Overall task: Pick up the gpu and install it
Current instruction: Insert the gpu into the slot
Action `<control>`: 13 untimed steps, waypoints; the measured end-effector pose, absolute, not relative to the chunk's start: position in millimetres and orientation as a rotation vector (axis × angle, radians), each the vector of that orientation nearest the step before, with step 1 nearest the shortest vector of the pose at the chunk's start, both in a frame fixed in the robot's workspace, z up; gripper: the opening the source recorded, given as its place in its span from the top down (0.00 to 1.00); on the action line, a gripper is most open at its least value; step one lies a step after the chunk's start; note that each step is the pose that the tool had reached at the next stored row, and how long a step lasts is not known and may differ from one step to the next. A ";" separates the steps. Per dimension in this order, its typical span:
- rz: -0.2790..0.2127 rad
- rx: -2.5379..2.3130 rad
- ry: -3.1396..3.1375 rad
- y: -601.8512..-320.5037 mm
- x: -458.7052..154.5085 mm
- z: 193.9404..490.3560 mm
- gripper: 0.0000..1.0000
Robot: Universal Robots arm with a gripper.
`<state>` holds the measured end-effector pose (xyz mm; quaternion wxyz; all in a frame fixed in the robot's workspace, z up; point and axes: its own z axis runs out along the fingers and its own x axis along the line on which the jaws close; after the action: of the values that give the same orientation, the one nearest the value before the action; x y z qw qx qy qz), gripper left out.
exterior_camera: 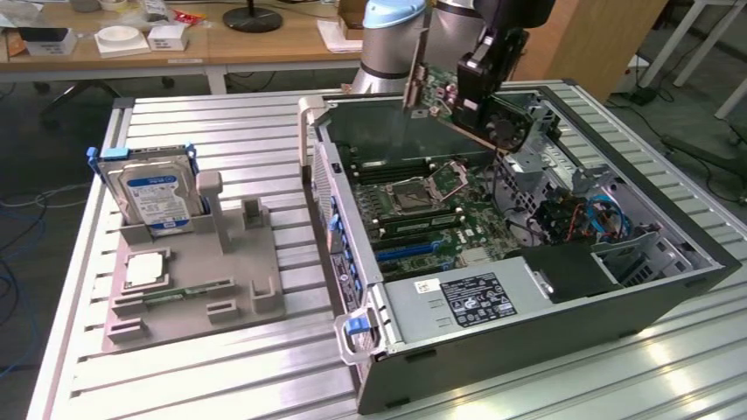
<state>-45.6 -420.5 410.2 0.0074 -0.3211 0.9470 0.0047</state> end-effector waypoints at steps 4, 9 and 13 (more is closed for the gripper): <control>0.015 -1.080 2.934 -420.6 -46.1 410.2 0.73; 0.016 -1.173 2.899 -420.6 -46.4 410.2 0.73; 0.017 -1.241 2.871 -420.6 -46.4 410.2 0.73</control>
<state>-46.4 -420.6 410.2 0.0070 -0.3968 0.9179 0.0053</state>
